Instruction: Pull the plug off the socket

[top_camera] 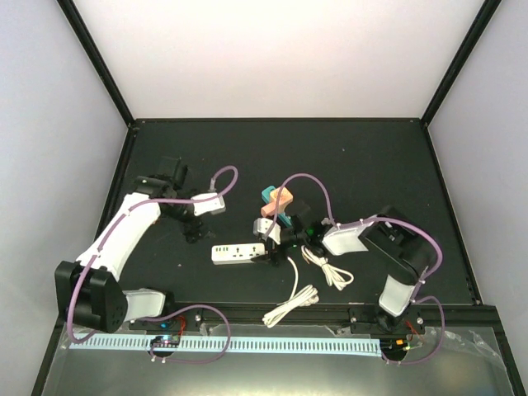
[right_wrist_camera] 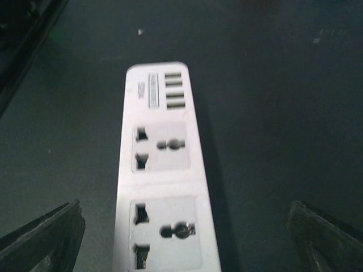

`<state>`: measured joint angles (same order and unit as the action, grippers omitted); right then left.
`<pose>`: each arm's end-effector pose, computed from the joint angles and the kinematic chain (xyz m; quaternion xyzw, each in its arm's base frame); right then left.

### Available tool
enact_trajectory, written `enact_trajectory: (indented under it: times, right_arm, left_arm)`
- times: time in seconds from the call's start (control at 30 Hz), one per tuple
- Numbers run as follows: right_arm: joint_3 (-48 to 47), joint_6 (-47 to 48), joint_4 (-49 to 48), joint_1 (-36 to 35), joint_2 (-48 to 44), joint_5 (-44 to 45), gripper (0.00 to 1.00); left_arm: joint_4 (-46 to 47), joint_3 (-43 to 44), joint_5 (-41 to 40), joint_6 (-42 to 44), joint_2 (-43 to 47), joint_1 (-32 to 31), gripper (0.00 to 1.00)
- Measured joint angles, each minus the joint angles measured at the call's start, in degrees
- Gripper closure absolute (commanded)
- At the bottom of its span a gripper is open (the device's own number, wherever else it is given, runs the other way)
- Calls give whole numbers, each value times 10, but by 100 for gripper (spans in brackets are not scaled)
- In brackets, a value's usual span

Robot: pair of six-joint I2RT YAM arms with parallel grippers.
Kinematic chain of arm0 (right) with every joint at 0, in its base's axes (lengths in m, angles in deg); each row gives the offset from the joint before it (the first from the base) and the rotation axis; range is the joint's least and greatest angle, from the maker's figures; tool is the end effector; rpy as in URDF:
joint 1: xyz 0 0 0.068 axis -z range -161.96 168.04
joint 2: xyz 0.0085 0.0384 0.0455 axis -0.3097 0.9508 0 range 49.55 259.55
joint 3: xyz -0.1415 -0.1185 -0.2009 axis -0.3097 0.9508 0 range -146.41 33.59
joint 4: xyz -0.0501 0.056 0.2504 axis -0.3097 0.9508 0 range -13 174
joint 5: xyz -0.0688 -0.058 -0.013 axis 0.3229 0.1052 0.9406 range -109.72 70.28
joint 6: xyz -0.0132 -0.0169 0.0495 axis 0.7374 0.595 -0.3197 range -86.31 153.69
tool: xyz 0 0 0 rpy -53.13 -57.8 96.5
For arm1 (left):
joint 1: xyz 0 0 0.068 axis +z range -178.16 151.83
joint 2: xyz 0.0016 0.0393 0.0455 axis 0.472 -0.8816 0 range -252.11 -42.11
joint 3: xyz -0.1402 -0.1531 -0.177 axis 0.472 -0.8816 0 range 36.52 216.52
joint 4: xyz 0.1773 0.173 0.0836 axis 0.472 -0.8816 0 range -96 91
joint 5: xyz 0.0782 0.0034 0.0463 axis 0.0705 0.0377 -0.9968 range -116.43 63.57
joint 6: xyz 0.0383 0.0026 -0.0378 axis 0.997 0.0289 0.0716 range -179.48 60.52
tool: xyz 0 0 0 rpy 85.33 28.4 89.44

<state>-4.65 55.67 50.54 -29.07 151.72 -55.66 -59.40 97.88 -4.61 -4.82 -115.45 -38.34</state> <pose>0.2016 0.2478 0.1153 -0.5962 0.6251 0.3616 0.3507 0.2229 -0.0534 0.2723 0.5446 0.8036 -0.1162 0.2100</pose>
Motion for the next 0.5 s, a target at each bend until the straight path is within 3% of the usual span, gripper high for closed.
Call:
enact_trajectory:
  times: [0.2,0.5]
  right_arm:
    - [0,-10,20,15,-70,-3,0]
    - [10,-29,65,95,-182,-15,0]
  left_arm:
    - [16,-82,19,-7,18,-53,1]
    - [78,-147,15,-14,29,-112,7]
